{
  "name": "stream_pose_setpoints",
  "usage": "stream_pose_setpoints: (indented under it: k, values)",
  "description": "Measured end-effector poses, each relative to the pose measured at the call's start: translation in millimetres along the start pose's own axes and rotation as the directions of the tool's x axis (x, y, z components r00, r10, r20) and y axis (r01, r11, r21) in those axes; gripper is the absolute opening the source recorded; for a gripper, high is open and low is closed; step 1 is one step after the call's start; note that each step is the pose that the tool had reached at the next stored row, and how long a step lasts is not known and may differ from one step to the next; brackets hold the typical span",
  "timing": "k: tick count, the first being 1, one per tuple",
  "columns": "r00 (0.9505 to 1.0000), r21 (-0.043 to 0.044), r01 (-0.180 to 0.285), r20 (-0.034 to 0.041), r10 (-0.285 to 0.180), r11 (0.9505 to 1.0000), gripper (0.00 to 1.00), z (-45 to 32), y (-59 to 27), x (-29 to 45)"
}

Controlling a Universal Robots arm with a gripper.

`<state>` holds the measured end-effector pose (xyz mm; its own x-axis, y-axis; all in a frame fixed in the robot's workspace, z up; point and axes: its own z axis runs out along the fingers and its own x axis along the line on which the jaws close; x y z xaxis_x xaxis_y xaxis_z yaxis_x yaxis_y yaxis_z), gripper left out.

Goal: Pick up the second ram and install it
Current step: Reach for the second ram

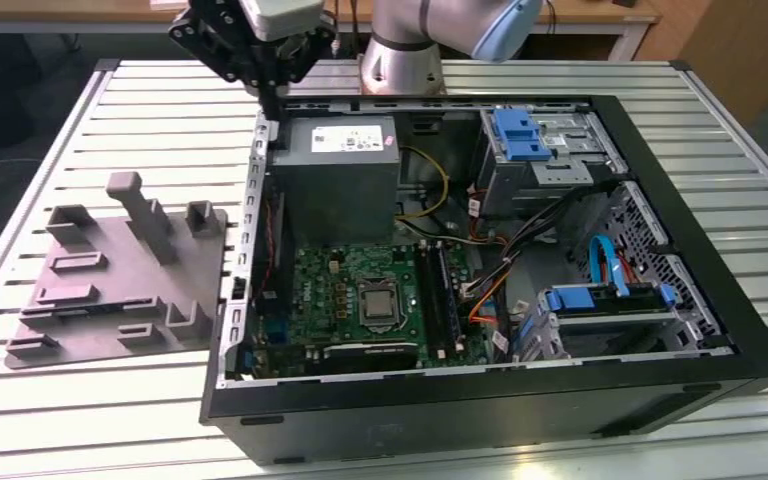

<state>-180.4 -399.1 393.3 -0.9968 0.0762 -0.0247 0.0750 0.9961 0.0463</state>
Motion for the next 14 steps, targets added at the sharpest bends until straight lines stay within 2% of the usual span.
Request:
stream_pose_setpoints:
  k: [9,14]
  values:
    - [1.0000,-0.0001,0.000,0.0001,0.000,1.0000,0.11,-0.8,-6.9,26.6]
    - [1.0000,0.0000,0.000,0.0001,0.000,1.0000,0.11,-1.3,-11.4,38.4]
